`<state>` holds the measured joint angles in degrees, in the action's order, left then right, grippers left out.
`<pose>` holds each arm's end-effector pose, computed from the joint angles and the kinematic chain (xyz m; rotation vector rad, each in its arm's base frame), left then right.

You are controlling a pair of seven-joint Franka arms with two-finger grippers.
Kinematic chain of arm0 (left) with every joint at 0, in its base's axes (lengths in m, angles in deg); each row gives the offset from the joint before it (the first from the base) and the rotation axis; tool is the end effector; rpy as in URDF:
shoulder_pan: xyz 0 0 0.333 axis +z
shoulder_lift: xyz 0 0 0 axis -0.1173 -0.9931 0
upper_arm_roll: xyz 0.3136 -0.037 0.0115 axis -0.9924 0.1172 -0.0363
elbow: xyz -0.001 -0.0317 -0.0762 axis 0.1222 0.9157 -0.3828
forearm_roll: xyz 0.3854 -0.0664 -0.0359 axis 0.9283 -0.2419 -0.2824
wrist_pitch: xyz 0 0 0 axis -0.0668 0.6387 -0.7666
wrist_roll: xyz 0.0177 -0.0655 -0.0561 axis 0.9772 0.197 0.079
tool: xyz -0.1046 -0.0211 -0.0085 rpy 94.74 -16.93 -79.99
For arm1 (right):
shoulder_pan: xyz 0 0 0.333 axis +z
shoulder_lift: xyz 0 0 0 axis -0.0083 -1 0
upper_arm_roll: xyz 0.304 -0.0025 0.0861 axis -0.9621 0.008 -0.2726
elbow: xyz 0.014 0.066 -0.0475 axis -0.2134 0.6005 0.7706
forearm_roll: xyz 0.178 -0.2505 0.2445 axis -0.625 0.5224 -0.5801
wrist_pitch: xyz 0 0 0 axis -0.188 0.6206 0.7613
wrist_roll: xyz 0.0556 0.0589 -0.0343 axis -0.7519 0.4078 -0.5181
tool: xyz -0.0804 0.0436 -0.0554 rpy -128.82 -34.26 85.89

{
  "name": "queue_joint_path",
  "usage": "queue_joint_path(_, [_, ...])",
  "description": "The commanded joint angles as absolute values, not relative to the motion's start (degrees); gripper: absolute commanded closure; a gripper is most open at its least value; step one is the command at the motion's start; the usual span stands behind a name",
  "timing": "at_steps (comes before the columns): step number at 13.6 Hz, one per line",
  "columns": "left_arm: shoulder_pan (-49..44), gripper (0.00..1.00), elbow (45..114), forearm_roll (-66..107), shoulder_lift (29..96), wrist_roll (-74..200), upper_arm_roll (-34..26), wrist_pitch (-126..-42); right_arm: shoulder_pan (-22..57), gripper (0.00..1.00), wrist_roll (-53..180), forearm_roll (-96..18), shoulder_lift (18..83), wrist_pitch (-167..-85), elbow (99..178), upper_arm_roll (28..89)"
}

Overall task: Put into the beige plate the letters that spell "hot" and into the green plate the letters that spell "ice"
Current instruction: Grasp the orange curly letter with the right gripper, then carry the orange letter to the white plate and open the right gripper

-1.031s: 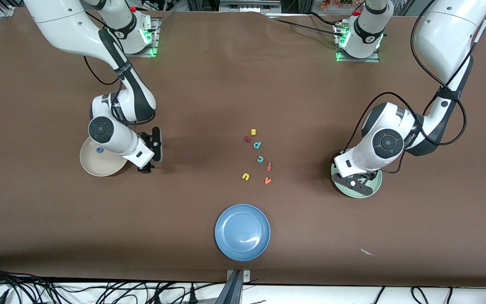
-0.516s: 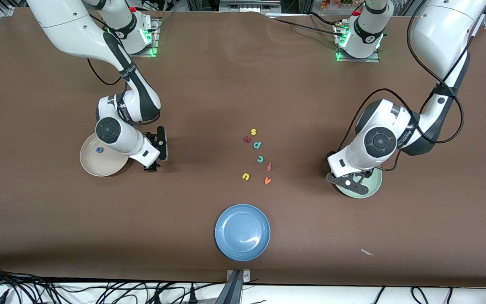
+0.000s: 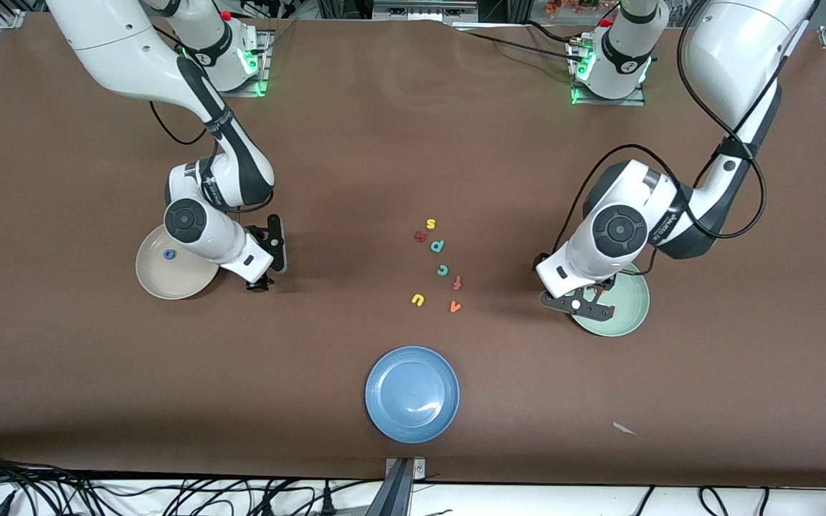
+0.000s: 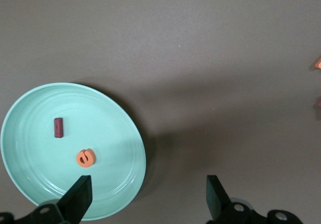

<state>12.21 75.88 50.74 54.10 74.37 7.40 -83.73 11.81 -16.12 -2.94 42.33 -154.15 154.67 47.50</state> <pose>0.6232 -0.2202 0.2848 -3.0359 0.3904 0.1693 0.5757 0.1758 0.1749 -1.9737 -2.3455 0.0010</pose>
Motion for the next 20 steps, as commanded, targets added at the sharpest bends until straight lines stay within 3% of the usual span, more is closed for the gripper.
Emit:
queue_joint_path(1, [11.31,0.0,75.05,50.44,52.51,78.49,7.54,-83.47,11.2,0.32,-18.72,-3.25,42.36,-155.98,155.53,46.98])
queue_joint_path(4, [9.81,0.0,75.05,50.54,52.24,80.36,7.45,-83.65,11.2,0.55,-18.9,-3.25,42.36,-155.98,155.61,47.07])
queue_joint_path(6, [9.11,0.0,74.87,50.27,51.53,80.54,7.54,-83.74,11.2,0.59,-18.99,-3.25,42.36,-155.98,155.53,47.07])
queue_joint_path(9, [8.85,0.0,74.87,50.27,51.36,80.46,7.54,-86.11,11.2,0.77,-18.99,-3.25,42.45,-155.89,155.61,47.07])
queue_joint_path(13, [7.97,0.0,74.61,50.27,50.74,80.37,7.54,-86.29,11.2,0.92,-18.9,-3.34,42.45,-155.89,155.53,47.07])
queue_joint_path(17, [6.56,0.0,73.9,50.27,50.21,79.75,7.62,-86.29,11.2,1.0,-17.85,-3.34,42.8,-155.45,155.44,47.07])
queue_joint_path(20, [7.0,0.0,73.9,50.44,50.21,79.66,7.54,-86.29,11.2,1.0,-14.79,-3.6,44.2,-153.71,154.83,47.16])
